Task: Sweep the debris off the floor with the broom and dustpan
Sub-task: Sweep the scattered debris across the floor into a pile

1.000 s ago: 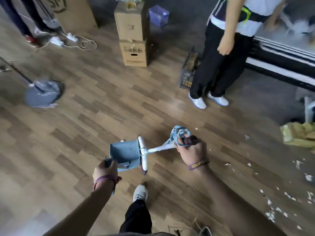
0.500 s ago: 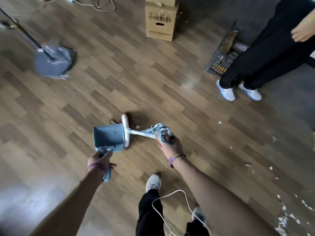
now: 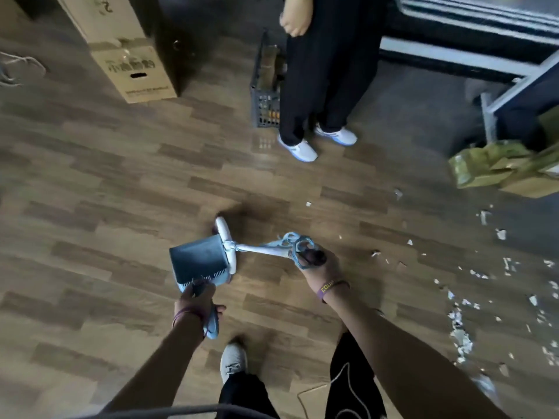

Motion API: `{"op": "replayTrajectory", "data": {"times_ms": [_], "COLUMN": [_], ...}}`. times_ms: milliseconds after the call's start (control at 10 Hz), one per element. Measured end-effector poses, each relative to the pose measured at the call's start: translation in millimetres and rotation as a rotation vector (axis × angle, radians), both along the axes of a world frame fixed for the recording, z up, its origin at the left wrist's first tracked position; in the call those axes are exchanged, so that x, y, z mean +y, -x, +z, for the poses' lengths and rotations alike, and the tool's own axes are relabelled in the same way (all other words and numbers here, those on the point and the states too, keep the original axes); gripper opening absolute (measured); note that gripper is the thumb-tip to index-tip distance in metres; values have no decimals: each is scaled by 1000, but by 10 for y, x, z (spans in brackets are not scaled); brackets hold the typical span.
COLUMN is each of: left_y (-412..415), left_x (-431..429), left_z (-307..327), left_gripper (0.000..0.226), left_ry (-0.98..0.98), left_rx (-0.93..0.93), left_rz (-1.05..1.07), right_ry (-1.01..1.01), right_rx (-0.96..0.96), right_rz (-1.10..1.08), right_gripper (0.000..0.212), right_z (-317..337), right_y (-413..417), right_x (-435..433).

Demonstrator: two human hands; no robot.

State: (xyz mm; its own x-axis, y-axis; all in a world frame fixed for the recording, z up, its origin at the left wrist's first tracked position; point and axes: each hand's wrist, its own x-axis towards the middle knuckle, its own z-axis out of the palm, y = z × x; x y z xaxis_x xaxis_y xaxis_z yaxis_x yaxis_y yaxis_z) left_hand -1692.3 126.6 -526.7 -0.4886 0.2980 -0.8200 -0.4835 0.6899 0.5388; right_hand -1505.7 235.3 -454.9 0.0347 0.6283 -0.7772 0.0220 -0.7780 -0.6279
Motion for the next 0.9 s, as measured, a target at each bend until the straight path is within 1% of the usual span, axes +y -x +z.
{"op": "replayTrajectory", "data": {"times_ms": [100, 200, 300, 400, 500, 600, 700, 800, 900], "left_y": [-760, -1591, -2470, -3420, -4392, -5250, -6091, -6818, -7170], "left_x": [583, 1167, 1698, 2195, 2603, 2836, 2910, 2880, 2941], "left_z": [13, -21, -94, -71, -26, -30, 47, 164, 260], "left_gripper": [13, 16, 14, 13, 8, 10, 12, 13, 15], "left_ry": [-14, 1, 47, 77, 104, 112, 106, 96, 68], "left_rx": [5, 25, 26, 48, 57, 88, 33, -21, -5], "left_rz": [-86, -182, -328, -486, -687, -920, -1122, -1199, -1283], "right_ry": [122, -54, -80, -87, -225, -236, -112, -81, -15], "right_rx": [358, 308, 94, -30, -366, -456, -729, -816, -908], "right_rz": [-416, -371, -343, -306, -280, -236, -317, -416, -476], "right_gripper": [40, 56, 64, 45, 37, 14, 46, 61, 47], "right_z": [-139, -272, -387, -283, -254, -203, 24, 179, 307], "right_y": [-908, -1837, -2955, -3947, -4898, -5691, -6333, -6789, -7088], "right_x": [500, 956, 1244, 1329, 1256, 1050, 775, 542, 413]}}
